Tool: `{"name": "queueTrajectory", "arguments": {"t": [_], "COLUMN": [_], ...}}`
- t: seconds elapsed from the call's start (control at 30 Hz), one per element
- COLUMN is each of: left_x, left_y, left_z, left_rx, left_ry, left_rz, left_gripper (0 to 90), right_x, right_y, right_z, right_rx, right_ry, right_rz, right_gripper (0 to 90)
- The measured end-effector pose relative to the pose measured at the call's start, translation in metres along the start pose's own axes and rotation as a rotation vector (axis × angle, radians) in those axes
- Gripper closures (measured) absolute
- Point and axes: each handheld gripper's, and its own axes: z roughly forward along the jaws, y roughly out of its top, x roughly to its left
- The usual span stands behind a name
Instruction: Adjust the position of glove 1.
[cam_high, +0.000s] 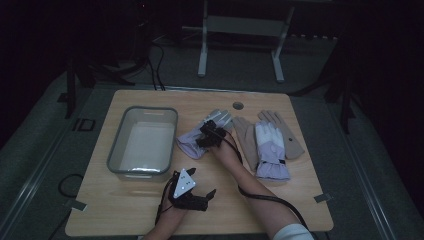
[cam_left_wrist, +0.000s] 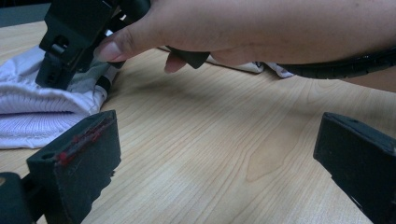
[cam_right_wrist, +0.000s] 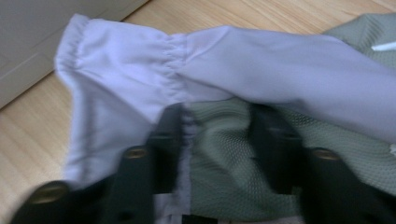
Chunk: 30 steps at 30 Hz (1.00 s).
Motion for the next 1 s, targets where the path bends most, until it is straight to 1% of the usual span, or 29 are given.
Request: {"name": "queueTrajectory", "arguments": {"t": [0.03,0.1,0.13,0.2,0.27,0.33,0.4,0.43,0.5,0.53,0.57,0.6,0.63,0.67,0.7,0.73,0.77,0.8,0.83,0.87,0.9,0.93,0.97,1.0], "left_x": [0.0,0.0,0.0,0.0,0.0,0.001,0.001,0.001,0.001,0.001,0.001,0.001,0.001,0.001,0.001,0.001,0.001,0.0,0.0,0.0,0.0,0.0,0.0,0.0], "left_y": [0.0,0.0,0.0,0.0,0.0,0.0,0.0,0.0,0.0,0.0,0.0,0.0,0.0,0.0,0.0,0.0,0.0,0.0,0.0,0.0,0.0,0.0,0.0,0.0], "left_z": [0.0,0.0,0.0,0.0,0.0,0.0,0.0,0.0,0.0,0.0,0.0,0.0,0.0,0.0,0.0,0.0,0.0,0.0,0.0,0.0,0.0,0.0,0.0,0.0], "left_rx": [0.0,-0.002,-0.003,-0.003,-0.002,-0.001,-0.001,0.0,0.0,0.001,0.001,-0.001,0.0,0.0,0.0,0.0,-0.001,-0.002,-0.001,0.0,0.0,-0.002,-0.002,-0.002], "left_ry": [0.001,0.002,0.002,0.003,0.002,0.002,0.003,0.003,0.004,0.005,0.005,0.007,0.008,0.008,0.009,0.009,0.01,0.011,0.011,0.013,0.013,0.014,0.015,0.015], "left_rz": [-0.001,-0.002,-0.003,-0.004,-0.007,-0.009,-0.009,-0.01,-0.011,-0.011,-0.011,-0.011,-0.011,-0.014,-0.014,-0.014,-0.013,-0.014,-0.012,-0.01,-0.01,-0.011,-0.01,-0.007], "left_gripper": [0.8,0.9,0.9,0.9,0.8,0.9,0.9,0.9,0.9,0.9,0.9,0.9,0.9,0.9,0.9,0.9,0.9,0.8,0.8,0.9,0.9,0.9,0.9,0.9], "right_x": [0.0,0.001,0.0,-0.003,-0.005,-0.006,-0.01,-0.012,-0.017,-0.019,-0.019,-0.023,-0.023,-0.024,-0.025,-0.025,-0.025,-0.028,-0.029,-0.029,-0.029,-0.029,-0.029,-0.028], "right_y": [0.001,0.003,0.003,0.004,0.006,0.006,0.005,0.005,0.004,0.003,0.003,0.001,0.001,-0.001,-0.004,-0.004,-0.006,-0.011,-0.013,-0.014,-0.017,-0.02,-0.02,-0.022], "right_z": [-0.001,-0.002,-0.003,-0.005,-0.01,-0.015,-0.021,-0.025,-0.035,-0.041,-0.041,-0.06,-0.06,-0.069,-0.081,-0.081,-0.087,-0.098,-0.102,-0.105,-0.11,-0.113,-0.113,-0.114], "right_rx": [0.009,0.023,0.023,0.024,0.027,0.038,0.048,0.052,0.038,0.024,0.024,-0.017,-0.017,-0.038,-0.057,-0.057,-0.083,-0.124,-0.138,-0.142,-0.158,-0.164,-0.164,-0.157], "right_ry": [0.005,-0.004,-0.006,0.001,0.004,-0.017,-0.009,-0.016,-0.009,-0.007,-0.007,0.012,0.012,0.025,0.006,0.006,0.024,0.08,0.091,0.103,0.126,0.144,0.144,0.152], "right_rz": [-0.015,-0.022,-0.017,-0.016,-0.028,-0.073,-0.097,-0.108,-0.112,-0.13,-0.13,-0.174,-0.174,-0.195,-0.256,-0.256,-0.281,-0.337,-0.354,-0.368,-0.393,-0.399,-0.399,-0.414], "right_gripper": [64.2,75.0,79.9,83.2,84.3,85.0,85.6,85.7,85.9,86.0,86.0,86.1,86.1,86.1,86.1,86.1,86.1,86.1,86.1,86.1,86.1,86.1,86.1,86.1]}}
